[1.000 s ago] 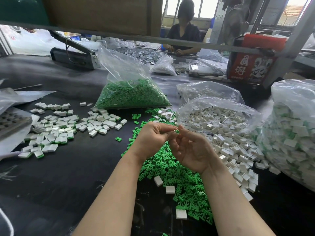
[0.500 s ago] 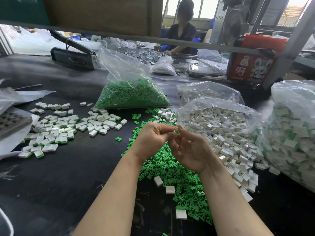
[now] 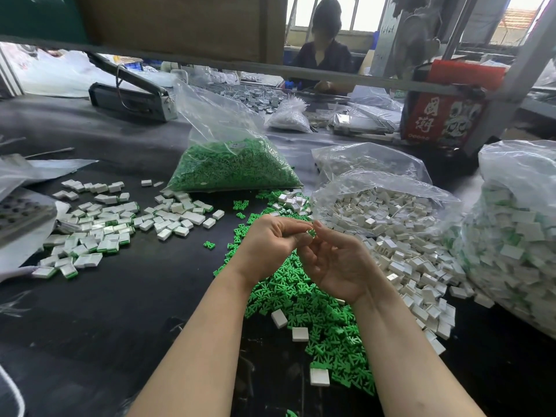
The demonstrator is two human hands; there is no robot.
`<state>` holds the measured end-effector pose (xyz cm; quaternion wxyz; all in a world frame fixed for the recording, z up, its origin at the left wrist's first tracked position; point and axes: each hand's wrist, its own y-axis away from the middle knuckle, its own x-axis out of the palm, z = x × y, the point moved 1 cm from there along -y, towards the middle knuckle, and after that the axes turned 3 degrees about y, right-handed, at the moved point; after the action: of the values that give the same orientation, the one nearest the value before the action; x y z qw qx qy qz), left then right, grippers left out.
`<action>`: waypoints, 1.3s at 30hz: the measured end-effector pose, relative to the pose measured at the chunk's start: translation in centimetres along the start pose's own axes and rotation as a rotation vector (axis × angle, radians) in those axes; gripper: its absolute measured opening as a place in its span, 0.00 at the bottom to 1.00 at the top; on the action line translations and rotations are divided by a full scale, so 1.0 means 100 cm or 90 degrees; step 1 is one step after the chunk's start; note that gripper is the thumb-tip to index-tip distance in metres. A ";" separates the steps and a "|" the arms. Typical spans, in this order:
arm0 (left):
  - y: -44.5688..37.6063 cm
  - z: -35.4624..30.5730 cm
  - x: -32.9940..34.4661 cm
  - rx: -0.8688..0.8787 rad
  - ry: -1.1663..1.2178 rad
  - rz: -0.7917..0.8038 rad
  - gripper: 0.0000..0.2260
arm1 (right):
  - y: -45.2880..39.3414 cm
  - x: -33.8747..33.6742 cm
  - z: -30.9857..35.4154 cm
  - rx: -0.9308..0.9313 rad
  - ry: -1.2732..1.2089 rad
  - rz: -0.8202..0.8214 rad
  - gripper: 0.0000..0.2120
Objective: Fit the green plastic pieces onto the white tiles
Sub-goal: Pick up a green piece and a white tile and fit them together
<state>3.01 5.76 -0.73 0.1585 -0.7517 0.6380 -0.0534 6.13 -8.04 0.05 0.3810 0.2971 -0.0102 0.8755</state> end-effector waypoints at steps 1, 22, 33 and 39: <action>0.000 0.000 0.000 -0.002 0.000 -0.001 0.10 | 0.000 0.000 0.000 0.000 0.001 -0.002 0.08; 0.003 -0.001 -0.004 -0.071 -0.085 0.047 0.12 | 0.005 -0.012 0.011 -0.029 0.303 -0.155 0.08; 0.003 0.004 -0.015 -0.176 -0.034 -0.081 0.03 | 0.020 0.000 0.020 0.051 0.694 0.121 0.05; 0.004 0.006 -0.016 -0.200 -0.075 -0.080 0.04 | 0.018 0.015 0.015 0.146 0.878 0.290 0.05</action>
<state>2.54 7.35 -1.20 0.0729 -0.8075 0.5797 0.0814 4.87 -8.72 2.51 0.0756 -0.2930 0.2621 0.9164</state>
